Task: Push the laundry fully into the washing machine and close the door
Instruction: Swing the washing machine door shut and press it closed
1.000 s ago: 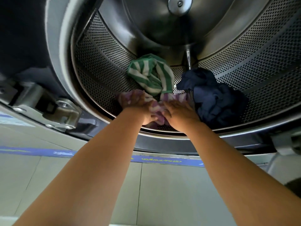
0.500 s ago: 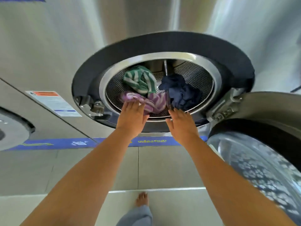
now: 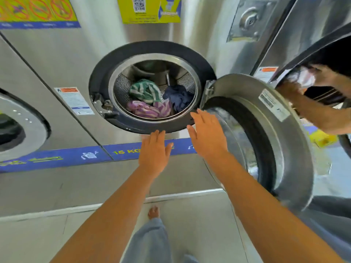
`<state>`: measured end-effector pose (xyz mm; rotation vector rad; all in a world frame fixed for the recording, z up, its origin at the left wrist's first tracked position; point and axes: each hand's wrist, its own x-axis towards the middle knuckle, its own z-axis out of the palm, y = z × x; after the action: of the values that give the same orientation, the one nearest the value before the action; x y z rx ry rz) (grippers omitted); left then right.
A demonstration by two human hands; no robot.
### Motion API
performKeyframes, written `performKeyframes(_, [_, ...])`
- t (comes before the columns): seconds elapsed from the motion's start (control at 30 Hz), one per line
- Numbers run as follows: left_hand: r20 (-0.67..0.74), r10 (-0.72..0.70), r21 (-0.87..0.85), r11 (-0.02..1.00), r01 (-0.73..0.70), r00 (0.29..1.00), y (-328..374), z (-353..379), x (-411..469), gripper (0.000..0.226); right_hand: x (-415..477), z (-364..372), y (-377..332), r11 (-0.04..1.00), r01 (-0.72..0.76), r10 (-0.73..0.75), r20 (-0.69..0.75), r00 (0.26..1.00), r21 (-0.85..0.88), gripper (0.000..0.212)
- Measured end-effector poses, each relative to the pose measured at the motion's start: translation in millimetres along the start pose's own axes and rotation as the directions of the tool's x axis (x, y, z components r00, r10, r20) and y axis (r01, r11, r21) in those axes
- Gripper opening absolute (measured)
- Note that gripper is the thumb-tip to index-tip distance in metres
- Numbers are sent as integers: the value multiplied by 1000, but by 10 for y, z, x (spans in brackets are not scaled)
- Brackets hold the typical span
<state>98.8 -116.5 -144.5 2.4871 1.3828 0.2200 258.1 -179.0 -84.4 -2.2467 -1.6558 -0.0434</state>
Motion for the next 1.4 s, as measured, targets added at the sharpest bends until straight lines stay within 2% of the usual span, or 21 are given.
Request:
performKeyframes(0.17, [-60, 84, -106, 990, -90, 995, 613, -141, -560, 58, -419, -657, 40, 999, -3, -6, -187, 982, -50, 45])
performKeyframes(0.3, [-44, 123, -133, 983, -128, 991, 987, -177, -749, 59, -664, -1059, 347, 976, -168, 111, -347, 931, -138, 48])
performKeyframes(0.37, [-37, 140, -159, 977, -144, 989, 1156, -199, -794, 59, -729, -1167, 550, 934, -309, 246, -304, 920, -179, 56])
performKeyframes(0.43, [-45, 178, -165, 969, -183, 983, 1292, -208, -813, 61, -764, -1202, 696, 903, -389, 342, -241, 908, -183, 60])
performKeyframes(0.53, [-35, 234, -124, 964, -237, 972, 1421, -200, -824, 64, -796, -1214, 758, 894, -395, 353, -208, 912, -214, 62])
performKeyframes(0.67, [-28, 244, -149, 958, -245, 969, 1508, -201, -923, 67, -792, -1225, 674, 893, -404, 366, -206, 908, -199, 61])
performKeyframes(0.8, [-1, 244, -168, 956, -240, 970, 1508, -170, -1090, 82, -847, -1188, 547, 916, -367, 333, -203, 921, -163, 61])
performKeyframes(0.87, [-4, 238, -176, 956, -235, 971, 1458, -126, -1161, 78, -880, -1172, 439, 932, -330, 301, -190, 935, -149, 60])
performKeyframes(1.07, [-6, 167, -302, 940, -161, 986, 1268, -161, -1363, 92, -912, -1114, 107, 990, -142, 137, -154, 979, -23, 53])
performKeyframes(1.23, [-78, 71, -388, 917, -96, 994, 974, -279, -1428, 87, -803, -898, -109, 998, 57, -58, -137, 989, -13, 55])
performKeyframes(1.4, [-114, -87, -469, 883, 24, 990, 610, -341, -1285, 76, -648, -701, -352, 990, 128, -134, -104, 986, -56, 55])
